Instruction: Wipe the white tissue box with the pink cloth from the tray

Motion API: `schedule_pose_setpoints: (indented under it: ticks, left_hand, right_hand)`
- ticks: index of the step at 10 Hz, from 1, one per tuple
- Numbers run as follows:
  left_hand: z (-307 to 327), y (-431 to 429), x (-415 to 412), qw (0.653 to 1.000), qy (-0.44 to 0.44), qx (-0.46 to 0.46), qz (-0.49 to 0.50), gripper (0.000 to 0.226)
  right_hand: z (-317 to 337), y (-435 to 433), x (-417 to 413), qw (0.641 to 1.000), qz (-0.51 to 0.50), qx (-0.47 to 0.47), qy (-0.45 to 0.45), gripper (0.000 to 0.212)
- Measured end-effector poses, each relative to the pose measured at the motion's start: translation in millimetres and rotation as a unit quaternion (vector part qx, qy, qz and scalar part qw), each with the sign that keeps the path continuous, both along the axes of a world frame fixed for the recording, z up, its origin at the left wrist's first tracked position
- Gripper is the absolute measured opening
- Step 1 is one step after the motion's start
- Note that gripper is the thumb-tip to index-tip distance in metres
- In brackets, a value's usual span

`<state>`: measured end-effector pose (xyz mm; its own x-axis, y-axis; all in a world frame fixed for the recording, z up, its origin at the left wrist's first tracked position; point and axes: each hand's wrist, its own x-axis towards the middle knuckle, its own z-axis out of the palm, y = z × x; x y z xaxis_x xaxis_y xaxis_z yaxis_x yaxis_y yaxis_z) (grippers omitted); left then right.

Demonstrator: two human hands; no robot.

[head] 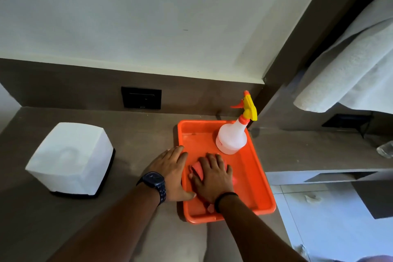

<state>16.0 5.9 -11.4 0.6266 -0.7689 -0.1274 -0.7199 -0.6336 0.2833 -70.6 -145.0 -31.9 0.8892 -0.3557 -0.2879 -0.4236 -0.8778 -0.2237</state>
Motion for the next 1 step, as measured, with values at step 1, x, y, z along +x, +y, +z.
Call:
schedule_pose_setpoints:
  ticks: [1]
  left_hand:
    - [8.0,0.4,0.0,1.0,-0.009,0.006,0.0,0.125]
  right_hand:
    - [1.7,-4.6,-2.0,0.999,0.029,-0.006,-0.016,0.076]
